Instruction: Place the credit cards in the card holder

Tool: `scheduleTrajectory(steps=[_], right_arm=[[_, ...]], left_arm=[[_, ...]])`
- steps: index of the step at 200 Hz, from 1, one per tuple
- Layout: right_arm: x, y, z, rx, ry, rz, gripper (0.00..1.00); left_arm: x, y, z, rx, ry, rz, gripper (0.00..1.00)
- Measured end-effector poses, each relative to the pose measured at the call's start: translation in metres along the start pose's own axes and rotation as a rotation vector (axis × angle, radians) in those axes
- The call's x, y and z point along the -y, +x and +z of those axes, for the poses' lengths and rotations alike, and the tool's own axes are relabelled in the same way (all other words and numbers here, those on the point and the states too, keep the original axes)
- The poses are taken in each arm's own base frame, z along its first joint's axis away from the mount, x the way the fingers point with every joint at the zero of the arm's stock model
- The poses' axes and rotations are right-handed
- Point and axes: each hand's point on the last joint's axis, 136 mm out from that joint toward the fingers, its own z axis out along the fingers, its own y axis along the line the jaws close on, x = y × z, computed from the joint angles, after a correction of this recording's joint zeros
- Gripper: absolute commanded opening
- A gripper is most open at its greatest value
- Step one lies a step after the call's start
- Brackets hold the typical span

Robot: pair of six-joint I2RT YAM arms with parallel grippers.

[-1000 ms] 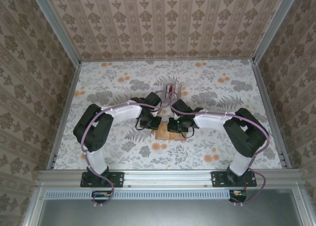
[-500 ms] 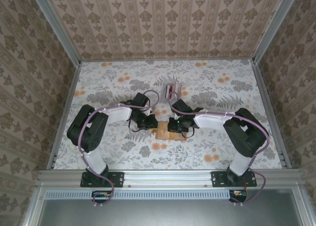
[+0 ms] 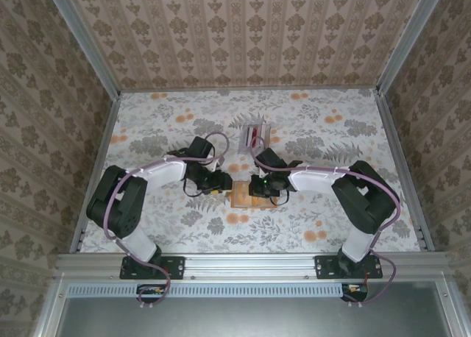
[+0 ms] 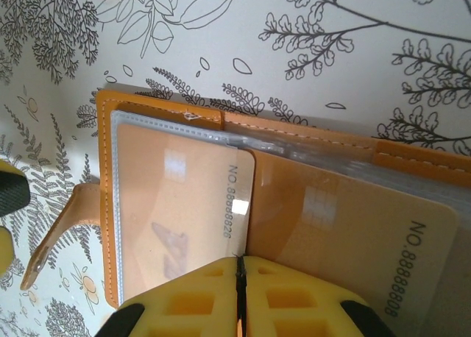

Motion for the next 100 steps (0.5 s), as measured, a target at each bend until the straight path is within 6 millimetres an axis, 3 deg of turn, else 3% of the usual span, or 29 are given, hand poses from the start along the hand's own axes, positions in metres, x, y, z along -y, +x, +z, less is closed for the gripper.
scheduleTrajectory(steps=[43, 74, 100], right_arm=[[-0.002, 0.000, 0.001, 0.003, -0.013, -0.003, 0.10], [-0.002, 0.000, 0.002, 0.005, -0.020, -0.003, 0.10], [-0.002, 0.000, 0.002, 0.010, -0.025, -0.003, 0.10]], left_arm=[[0.005, 0.020, 0.009, -0.064, -0.069, 0.059, 0.52], [0.007, 0.019, 0.016, -0.073, -0.089, 0.073, 0.56], [0.001, 0.018, 0.018, -0.074, -0.114, 0.068, 0.52]])
